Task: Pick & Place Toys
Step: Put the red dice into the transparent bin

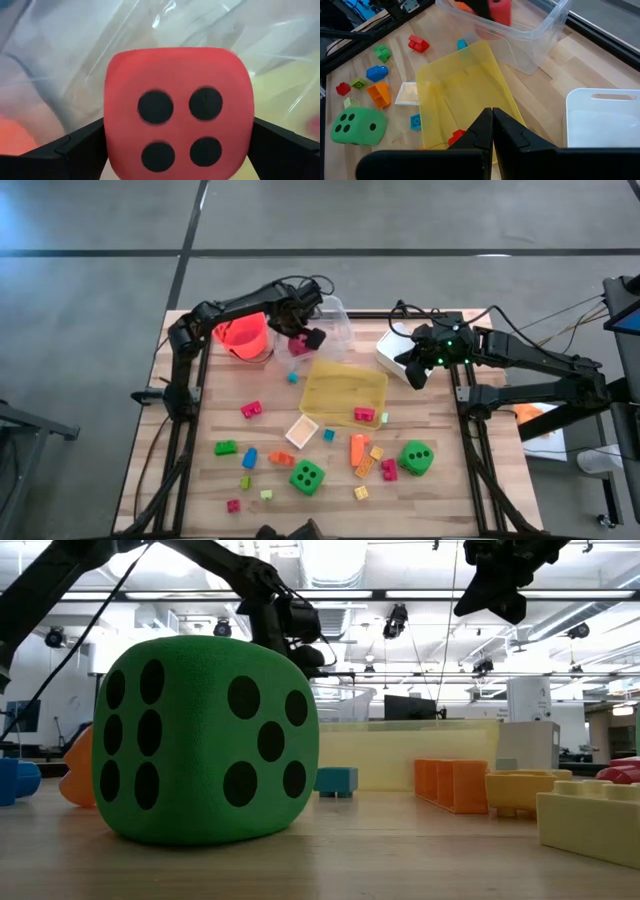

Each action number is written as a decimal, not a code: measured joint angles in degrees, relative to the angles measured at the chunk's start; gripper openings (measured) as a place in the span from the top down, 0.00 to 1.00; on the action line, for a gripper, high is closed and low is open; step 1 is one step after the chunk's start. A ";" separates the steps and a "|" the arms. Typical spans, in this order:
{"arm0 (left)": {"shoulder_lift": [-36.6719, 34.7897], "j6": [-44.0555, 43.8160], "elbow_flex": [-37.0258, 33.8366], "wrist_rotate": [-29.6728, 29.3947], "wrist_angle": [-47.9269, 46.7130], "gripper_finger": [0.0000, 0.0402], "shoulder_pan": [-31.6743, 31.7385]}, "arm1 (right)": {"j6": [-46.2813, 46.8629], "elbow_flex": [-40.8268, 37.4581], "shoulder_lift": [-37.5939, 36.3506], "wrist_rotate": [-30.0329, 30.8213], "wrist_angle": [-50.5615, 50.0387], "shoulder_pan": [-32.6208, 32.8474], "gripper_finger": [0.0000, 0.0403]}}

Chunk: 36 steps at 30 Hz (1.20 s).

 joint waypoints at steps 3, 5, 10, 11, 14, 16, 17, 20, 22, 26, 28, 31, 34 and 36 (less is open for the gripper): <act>0.00 -4.89 -0.26 -1.58 -1.06 0.00 0.18 | 0.00 -0.01 0.00 0.00 0.02 0.00 0.98; -0.06 -6.89 -0.94 -3.04 -3.17 0.00 0.05 | 0.00 -0.01 0.00 0.01 0.02 0.00 0.98; -0.14 -7.41 -0.72 -4.20 -1.74 0.00 -0.75 | 0.00 -0.01 0.00 0.00 0.05 0.01 0.98; -0.13 -7.55 -0.86 -3.66 -1.55 0.00 -0.77 | 0.00 0.00 0.00 0.02 0.02 0.00 0.98; -0.14 -6.86 -0.75 -2.97 -1.74 0.00 -0.89 | 0.00 0.02 0.00 0.02 0.00 -0.01 0.98; -0.27 -7.87 -0.87 -3.23 0.49 0.00 -0.79 | -0.01 0.00 0.00 0.00 -0.01 -0.01 0.98; -0.46 -6.24 -0.83 -4.64 1.34 0.00 -0.87 | 0.00 0.00 0.00 0.00 0.01 0.01 0.98; -1.09 -8.03 -0.74 -4.36 -0.31 0.00 -1.10 | 0.00 -0.01 0.00 0.02 0.04 0.01 0.98; -1.07 -3.94 -0.64 -3.33 0.34 0.00 -1.03 | 0.00 0.00 0.00 0.00 0.02 0.01 0.98; -1.07 -5.59 -1.11 -1.93 -0.22 0.00 -0.59 | 0.00 -0.01 0.00 0.02 0.02 0.01 0.98; -1.09 -8.16 -1.16 -2.13 -2.40 0.00 -0.63 | 0.00 -0.01 0.00 0.02 0.04 0.01 0.98; -1.09 -7.13 -1.04 -3.59 -0.88 0.00 -0.81 | 0.00 0.00 0.00 0.00 0.02 0.01 0.98; -1.11 -9.20 -1.32 -3.49 -0.72 0.00 -0.89 | 0.00 0.00 0.00 0.02 0.03 0.00 0.98; -1.09 -6.27 -1.36 -3.47 -1.46 0.00 -0.87 | 0.00 0.02 0.00 0.02 0.02 0.01 0.98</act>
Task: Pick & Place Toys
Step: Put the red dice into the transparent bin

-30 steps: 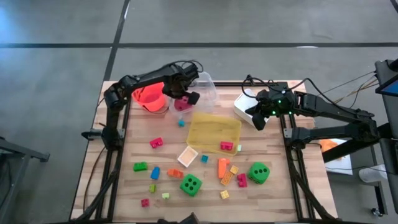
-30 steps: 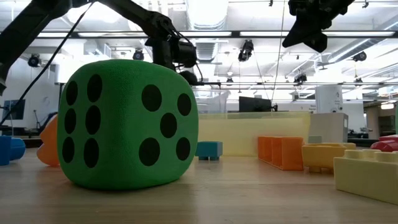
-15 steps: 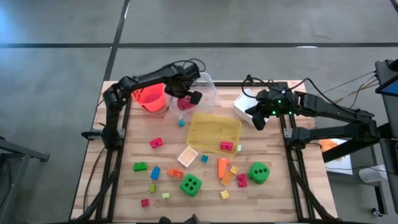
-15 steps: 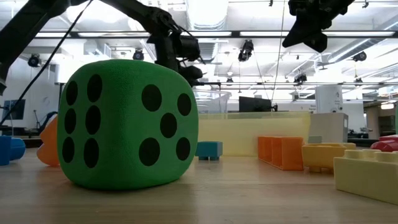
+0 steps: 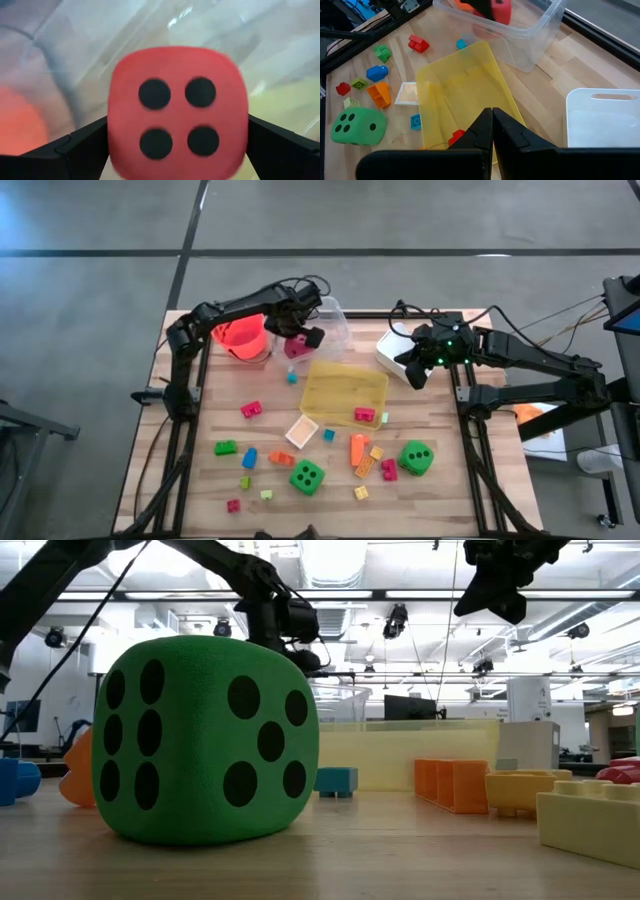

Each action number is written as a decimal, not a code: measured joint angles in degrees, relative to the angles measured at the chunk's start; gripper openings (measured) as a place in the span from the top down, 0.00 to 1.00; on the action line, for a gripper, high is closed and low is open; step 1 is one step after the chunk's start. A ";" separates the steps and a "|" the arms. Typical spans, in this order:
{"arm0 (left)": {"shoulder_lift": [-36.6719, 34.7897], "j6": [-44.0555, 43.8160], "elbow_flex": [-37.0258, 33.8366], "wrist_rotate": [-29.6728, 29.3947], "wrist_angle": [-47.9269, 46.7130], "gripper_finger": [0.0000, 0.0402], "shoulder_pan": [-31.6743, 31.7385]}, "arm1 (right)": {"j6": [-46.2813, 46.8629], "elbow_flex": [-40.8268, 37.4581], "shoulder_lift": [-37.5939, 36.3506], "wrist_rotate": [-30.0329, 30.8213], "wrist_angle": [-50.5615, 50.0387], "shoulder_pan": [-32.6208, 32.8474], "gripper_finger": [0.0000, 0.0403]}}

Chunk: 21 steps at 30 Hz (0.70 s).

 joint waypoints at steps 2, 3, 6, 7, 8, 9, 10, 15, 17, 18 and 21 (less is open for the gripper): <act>-0.13 -2.99 -0.47 0.64 -0.24 0.00 0.00 | 0.00 -0.02 0.00 0.00 0.02 0.00 0.98; -0.12 -2.06 -0.47 0.56 1.59 0.00 0.00 | 0.00 -0.01 0.00 -0.02 0.02 -0.01 0.98; -0.13 -2.27 -0.80 2.01 -1.50 0.00 0.00 | 0.00 -0.01 0.00 -0.01 0.02 -0.01 0.98; -0.13 -2.81 -0.81 1.21 0.27 0.00 -0.02 | 0.00 -0.02 0.00 -0.02 0.02 -0.01 0.98; -0.13 -0.77 -0.69 0.84 1.52 0.00 -0.02 | 0.00 -0.02 0.00 -0.01 0.02 -0.01 0.98; -0.14 0.72 -0.67 1.02 0.45 0.00 -0.02 | 0.00 -0.02 0.00 -0.02 0.00 0.00 0.98; -0.27 -0.86 -0.75 1.29 -1.06 0.00 -0.01 | 0.00 -0.02 0.00 -0.02 0.02 -0.02 0.98; -0.55 -1.85 -0.88 1.24 -0.98 0.00 -0.02 | 0.00 0.00 0.00 -0.01 0.02 -0.02 0.98; -0.59 -1.09 -0.75 0.64 0.86 0.00 -0.02 | 0.00 -0.01 0.00 -0.02 0.02 0.00 0.98; -0.63 0.20 -0.73 0.79 0.01 0.00 -0.02 | 0.00 -0.02 0.00 -0.02 0.00 0.00 0.98; -0.76 -1.62 -0.81 0.96 1.05 0.00 -0.04 | 0.00 -0.01 0.00 0.00 0.01 -0.01 0.98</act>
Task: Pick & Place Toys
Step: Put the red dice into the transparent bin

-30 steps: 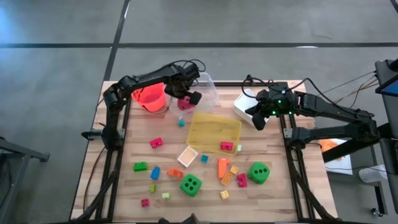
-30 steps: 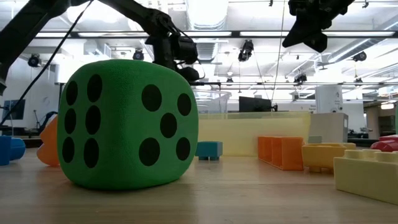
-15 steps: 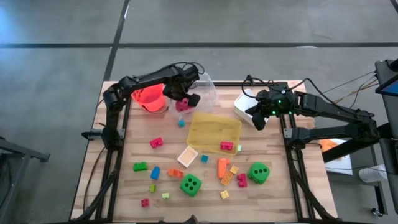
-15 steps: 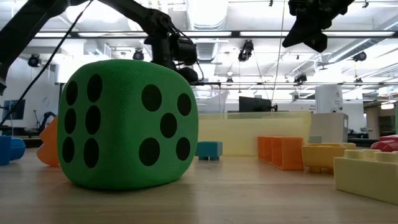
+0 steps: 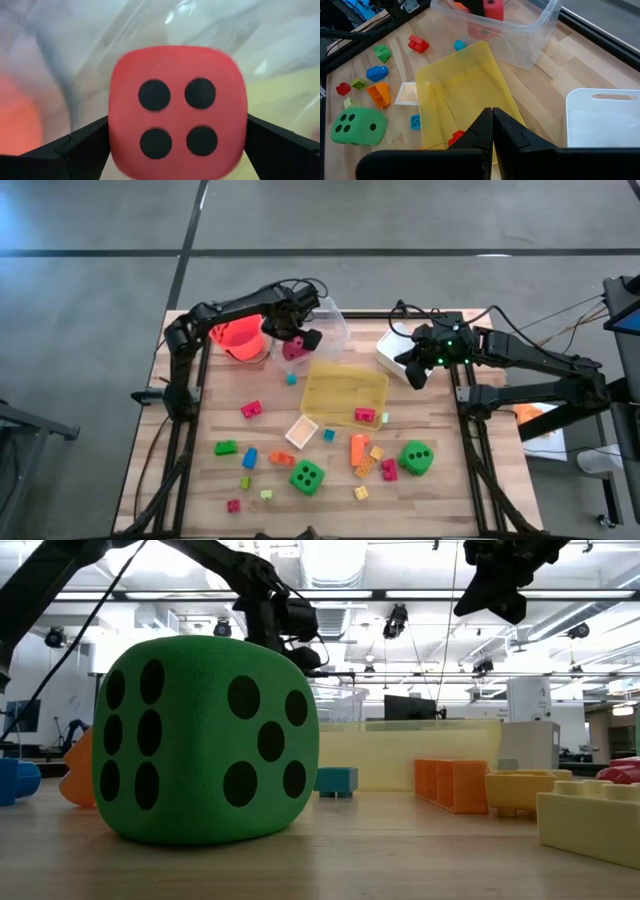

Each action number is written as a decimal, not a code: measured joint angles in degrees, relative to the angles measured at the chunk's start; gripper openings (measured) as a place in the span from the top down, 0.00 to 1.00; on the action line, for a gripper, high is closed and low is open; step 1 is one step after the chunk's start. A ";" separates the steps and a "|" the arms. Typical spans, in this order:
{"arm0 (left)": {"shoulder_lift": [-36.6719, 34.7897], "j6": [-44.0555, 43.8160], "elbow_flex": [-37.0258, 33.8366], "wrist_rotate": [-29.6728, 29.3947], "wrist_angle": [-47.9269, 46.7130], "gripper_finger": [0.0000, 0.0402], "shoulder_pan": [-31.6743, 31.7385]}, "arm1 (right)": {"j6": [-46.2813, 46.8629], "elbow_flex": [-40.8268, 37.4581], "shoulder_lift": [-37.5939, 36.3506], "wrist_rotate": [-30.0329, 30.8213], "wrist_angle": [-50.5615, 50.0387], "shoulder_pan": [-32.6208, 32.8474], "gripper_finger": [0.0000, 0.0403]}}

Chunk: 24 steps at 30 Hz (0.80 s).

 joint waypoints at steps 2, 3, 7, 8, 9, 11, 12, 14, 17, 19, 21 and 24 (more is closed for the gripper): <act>0.00 3.75 0.43 -0.24 -0.98 0.00 -0.13 | 0.00 -0.01 0.00 -0.02 0.02 0.00 0.98; -0.06 2.81 0.26 0.30 -2.10 0.00 -0.20 | 0.00 -0.01 0.00 -0.02 0.02 0.00 0.98; 0.02 8.05 0.30 0.05 -0.63 0.00 -0.22 | 0.00 -0.01 0.00 -0.02 0.01 0.00 0.98; 0.02 8.21 0.12 0.57 -1.24 0.00 -0.22 | 0.00 -0.02 0.00 -0.02 0.04 -0.02 0.98; 0.00 8.19 0.04 0.80 -0.13 0.00 -0.22 | 0.00 -0.02 0.00 -0.01 0.02 -0.02 0.98; 0.02 10.43 0.04 -0.82 1.42 0.00 -0.22 | 0.00 -0.02 0.00 -0.01 0.02 0.01 0.98; 0.02 13.97 0.09 -1.03 0.06 0.00 -0.39 | 0.00 -0.02 0.00 0.00 0.02 0.00 0.98; -0.04 17.11 0.19 -1.48 0.15 0.00 -1.01 | 0.00 0.00 0.00 -0.01 0.01 0.00 0.98; -0.02 19.58 0.27 -2.45 -0.53 0.00 -1.28 | 0.00 -0.02 0.00 -0.02 0.02 0.01 0.98; -0.02 16.80 -0.12 -1.18 -1.37 0.00 -1.07 | 0.00 -0.02 0.00 -0.01 0.02 0.01 0.98; -0.02 17.22 -0.18 -2.91 0.14 0.00 -0.84 | 0.00 -0.02 0.00 -0.02 -0.01 0.01 0.98; -0.04 16.60 -0.40 -1.86 -2.35 0.00 -0.75 | 0.00 -0.01 0.00 -0.02 0.02 -0.02 0.98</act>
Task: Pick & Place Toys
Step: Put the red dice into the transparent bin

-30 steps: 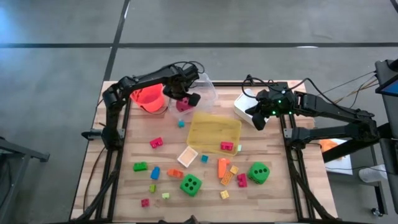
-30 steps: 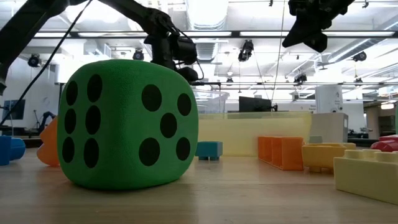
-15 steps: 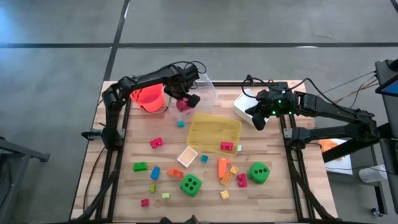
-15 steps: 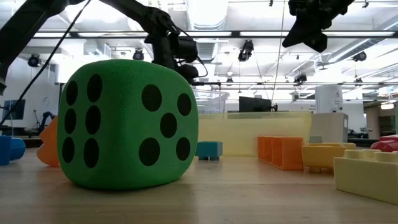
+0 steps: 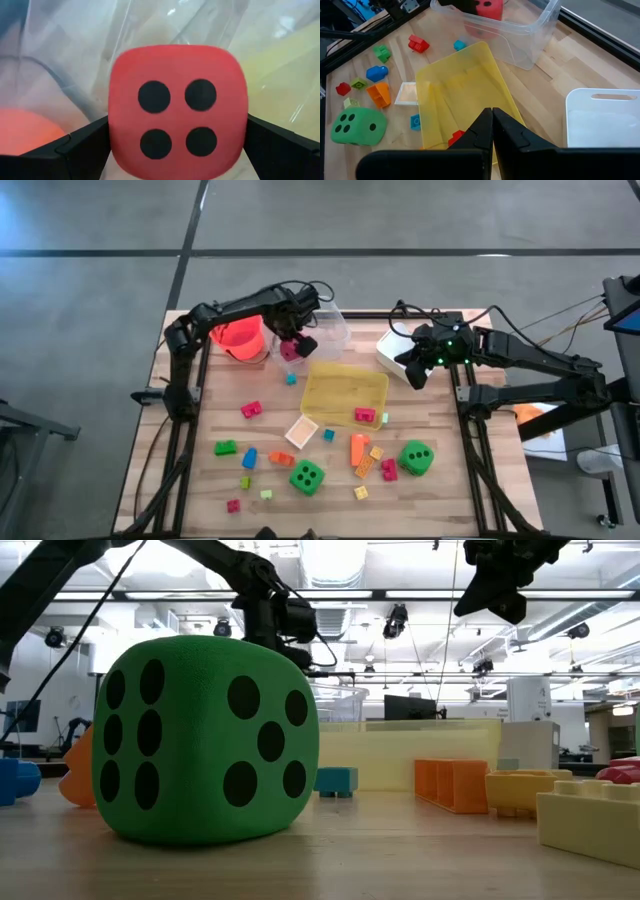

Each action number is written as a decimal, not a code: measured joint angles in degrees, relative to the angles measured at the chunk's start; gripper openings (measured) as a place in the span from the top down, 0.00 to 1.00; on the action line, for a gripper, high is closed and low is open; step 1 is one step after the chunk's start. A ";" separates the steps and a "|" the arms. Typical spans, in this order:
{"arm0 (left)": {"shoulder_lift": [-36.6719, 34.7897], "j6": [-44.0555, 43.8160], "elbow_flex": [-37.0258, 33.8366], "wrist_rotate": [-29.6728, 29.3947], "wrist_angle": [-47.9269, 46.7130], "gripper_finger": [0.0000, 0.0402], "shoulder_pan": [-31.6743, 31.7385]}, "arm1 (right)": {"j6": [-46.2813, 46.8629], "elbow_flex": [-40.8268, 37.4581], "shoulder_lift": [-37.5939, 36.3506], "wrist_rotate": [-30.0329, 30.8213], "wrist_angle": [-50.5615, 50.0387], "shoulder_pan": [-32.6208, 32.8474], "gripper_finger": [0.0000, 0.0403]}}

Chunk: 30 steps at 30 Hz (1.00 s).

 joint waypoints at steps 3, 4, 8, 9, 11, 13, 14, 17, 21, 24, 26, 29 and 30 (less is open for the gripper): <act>0.02 1.80 0.00 -1.17 1.27 0.00 -0.14 | 0.00 0.01 0.00 0.01 0.00 0.01 0.98; 0.00 2.24 0.00 -0.80 0.19 0.00 -0.20 | 0.00 0.01 0.00 0.02 0.00 0.00 0.98; -0.01 0.25 0.07 -0.98 3.22 0.00 -0.21 | 0.00 0.00 0.00 0.02 0.02 0.00 0.98; -0.09 0.16 0.28 -1.09 3.29 0.00 -0.21 | 0.00 0.00 0.00 0.00 -0.02 0.00 0.98; -0.20 -0.51 1.13 -1.44 3.28 0.00 -0.21 | 0.00 0.02 0.00 0.00 0.00 0.01 0.98; -0.31 -1.43 1.22 -1.60 0.63 0.00 -0.32 | 0.00 0.00 0.00 0.00 0.00 0.01 0.98; -0.31 -5.94 0.84 -1.69 -0.28 0.00 -0.32 | 0.00 0.02 0.00 0.00 0.00 0.02 0.98; -0.24 -18.88 0.68 -1.90 -1.27 0.00 -0.32 | 0.00 0.02 0.00 0.00 0.00 0.00 0.98; -0.37 -19.74 0.63 -1.97 -2.37 0.00 -0.51 | 0.00 0.01 0.00 0.01 -0.01 0.01 0.98; -0.36 -14.78 0.76 -2.72 -1.72 0.00 -0.60 | 0.00 0.02 0.00 0.01 -0.02 0.01 0.98; -0.37 -13.99 0.62 -0.26 -0.56 0.00 -0.52 | 0.00 0.00 0.00 0.01 0.00 0.02 0.98; -0.41 -18.36 0.91 -1.94 0.33 0.01 -0.29 | 0.00 0.00 0.00 0.00 0.00 0.01 0.98; -0.79 -16.38 0.98 -2.20 0.23 0.01 -0.39 | -0.01 0.00 0.00 0.01 -0.01 0.01 0.98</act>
